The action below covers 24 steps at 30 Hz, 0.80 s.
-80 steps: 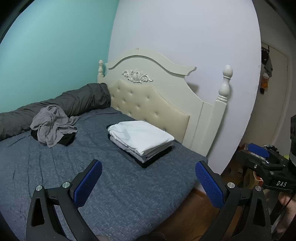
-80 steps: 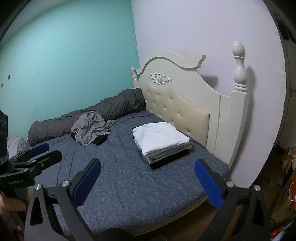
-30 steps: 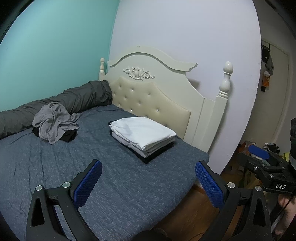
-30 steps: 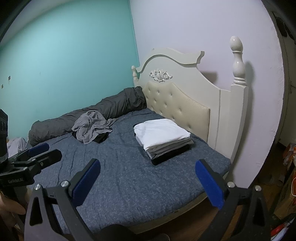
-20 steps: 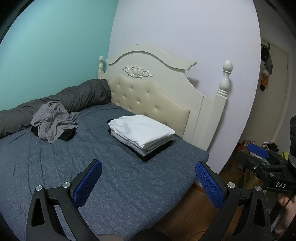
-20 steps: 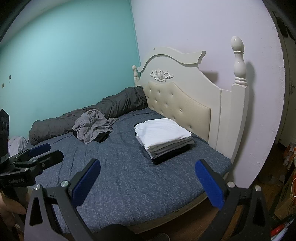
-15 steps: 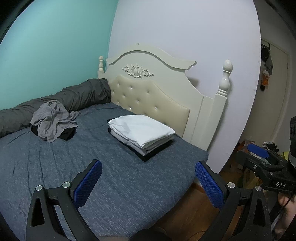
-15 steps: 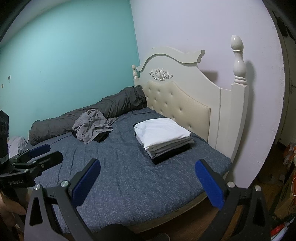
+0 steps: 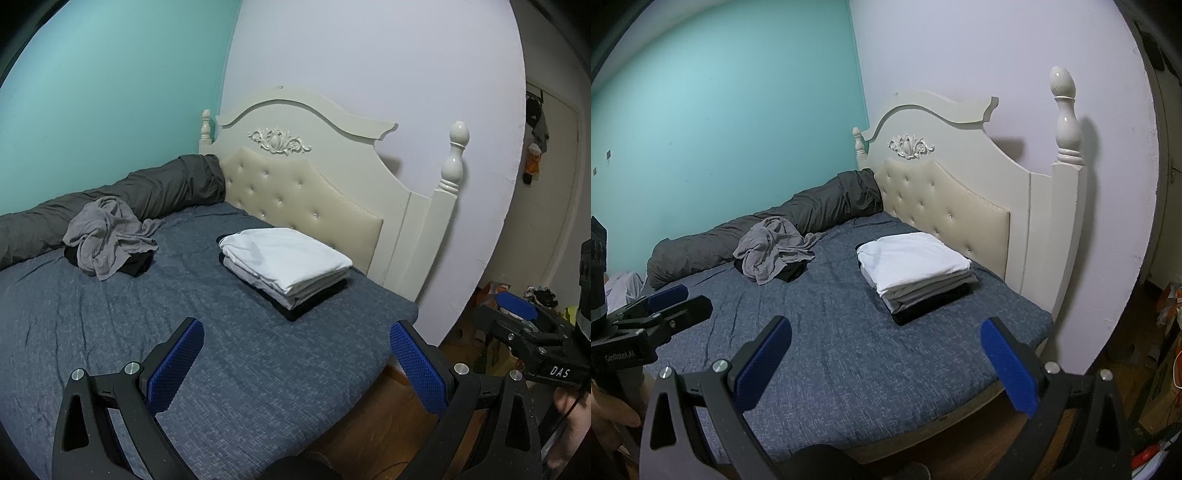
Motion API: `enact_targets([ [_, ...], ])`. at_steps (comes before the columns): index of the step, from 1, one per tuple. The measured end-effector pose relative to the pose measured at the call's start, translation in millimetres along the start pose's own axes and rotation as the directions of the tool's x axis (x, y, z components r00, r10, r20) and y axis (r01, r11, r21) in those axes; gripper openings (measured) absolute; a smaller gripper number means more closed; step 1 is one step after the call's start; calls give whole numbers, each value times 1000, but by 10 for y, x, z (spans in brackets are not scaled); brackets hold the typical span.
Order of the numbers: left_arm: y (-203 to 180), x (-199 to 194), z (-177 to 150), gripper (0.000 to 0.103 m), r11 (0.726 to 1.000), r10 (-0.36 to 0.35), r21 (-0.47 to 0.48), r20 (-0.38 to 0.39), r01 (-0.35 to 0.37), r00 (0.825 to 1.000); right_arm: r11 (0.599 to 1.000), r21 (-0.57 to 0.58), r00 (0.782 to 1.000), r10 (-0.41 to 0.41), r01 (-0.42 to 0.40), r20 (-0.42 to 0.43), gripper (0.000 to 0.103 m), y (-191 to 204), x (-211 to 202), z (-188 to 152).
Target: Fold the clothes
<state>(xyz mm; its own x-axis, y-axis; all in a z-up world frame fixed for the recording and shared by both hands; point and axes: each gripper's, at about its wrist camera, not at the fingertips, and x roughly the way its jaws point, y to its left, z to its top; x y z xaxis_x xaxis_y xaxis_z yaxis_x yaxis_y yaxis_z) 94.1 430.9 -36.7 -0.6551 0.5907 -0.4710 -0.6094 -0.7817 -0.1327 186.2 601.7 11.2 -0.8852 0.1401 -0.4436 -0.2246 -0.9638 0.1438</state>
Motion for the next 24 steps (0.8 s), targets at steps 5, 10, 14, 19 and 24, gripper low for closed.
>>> enact_targets([
  [5, 9, 3, -9, 103, 1000, -3, -3, 3, 3, 1000, 1000, 2, 1000, 1, -1, 0, 103, -6, 0, -15],
  [10, 1, -6, -6, 103, 1000, -7, 3, 7, 7, 1000, 1000, 3, 1000, 1, -1, -3, 103, -12, 8, -18],
  [14, 11, -19, -11, 103, 1000, -7, 2, 12, 7, 1000, 1000, 6, 1000, 1, -1, -2, 103, -18, 8, -15],
  [19, 14, -17, -19, 103, 1000, -6, 0, 18, 6, 1000, 1000, 8, 1000, -1, 1, -3, 103, -21, 11, -26],
  [24, 13, -21, -21, 103, 1000, 3, 2, 13, -3, 1000, 1000, 9, 1000, -3, 3, -8, 103, -39, 27, -32],
])
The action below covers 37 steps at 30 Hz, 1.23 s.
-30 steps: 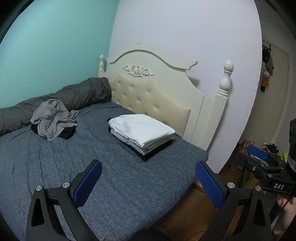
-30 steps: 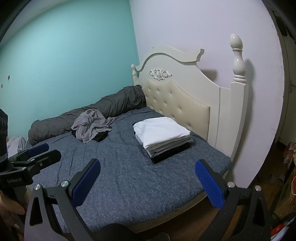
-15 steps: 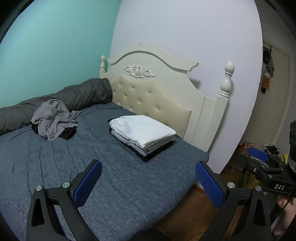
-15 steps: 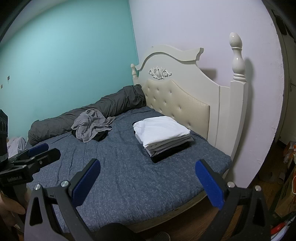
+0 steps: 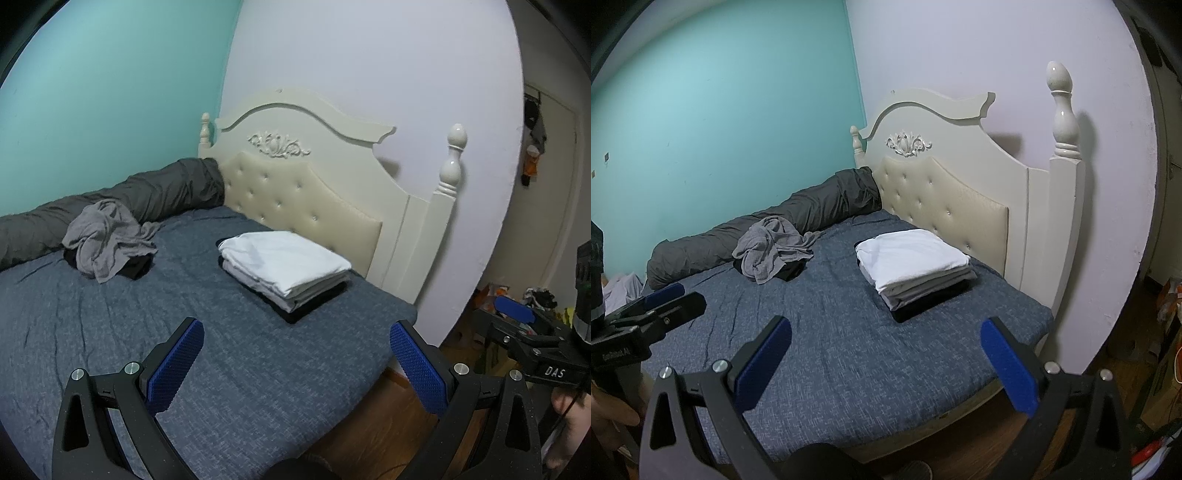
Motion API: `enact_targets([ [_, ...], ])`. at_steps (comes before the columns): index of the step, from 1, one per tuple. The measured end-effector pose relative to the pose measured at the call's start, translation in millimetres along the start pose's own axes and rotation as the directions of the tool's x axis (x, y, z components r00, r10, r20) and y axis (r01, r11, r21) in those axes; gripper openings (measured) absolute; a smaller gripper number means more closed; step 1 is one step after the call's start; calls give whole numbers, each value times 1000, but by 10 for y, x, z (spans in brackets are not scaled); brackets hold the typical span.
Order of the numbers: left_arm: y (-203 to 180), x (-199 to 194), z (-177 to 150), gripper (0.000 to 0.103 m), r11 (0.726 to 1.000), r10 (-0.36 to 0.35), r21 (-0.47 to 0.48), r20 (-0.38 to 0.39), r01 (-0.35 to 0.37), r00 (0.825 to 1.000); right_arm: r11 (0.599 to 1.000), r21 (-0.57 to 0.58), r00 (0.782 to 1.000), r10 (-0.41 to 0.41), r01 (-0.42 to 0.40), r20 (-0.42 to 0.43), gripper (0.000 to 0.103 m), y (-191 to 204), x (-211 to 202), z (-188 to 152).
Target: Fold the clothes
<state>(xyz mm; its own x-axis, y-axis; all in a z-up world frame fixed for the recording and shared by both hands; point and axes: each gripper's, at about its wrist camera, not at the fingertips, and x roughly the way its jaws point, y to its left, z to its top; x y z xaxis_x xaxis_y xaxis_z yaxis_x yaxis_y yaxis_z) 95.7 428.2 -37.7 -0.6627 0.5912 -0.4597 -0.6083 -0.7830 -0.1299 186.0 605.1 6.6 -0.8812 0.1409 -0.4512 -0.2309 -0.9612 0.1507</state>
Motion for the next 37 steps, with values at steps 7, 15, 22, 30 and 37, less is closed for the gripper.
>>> enact_targets([
  [7, -27, 12, 15, 103, 1000, 2, 3, -8, -2, 1000, 1000, 4, 1000, -1, 1, 5, 103, 0, -21, -9],
  [15, -39, 32, -12, 103, 1000, -17, -1, -9, 17, 1000, 1000, 7, 1000, 2, -2, -1, 103, 0, -3, -7],
  [22, -26, 38, -20, 103, 1000, -16, -8, -10, 16, 1000, 1000, 7, 1000, 2, -2, -3, 103, -9, 13, -24],
  [30, -11, 38, -29, 103, 1000, -18, -12, -7, 18, 1000, 1000, 9, 1000, 3, -3, -6, 103, -20, 17, -34],
  [37, 14, 46, -49, 103, 1000, -19, -16, -9, 18, 1000, 1000, 14, 1000, 2, -2, -11, 103, -34, 30, -38],
])
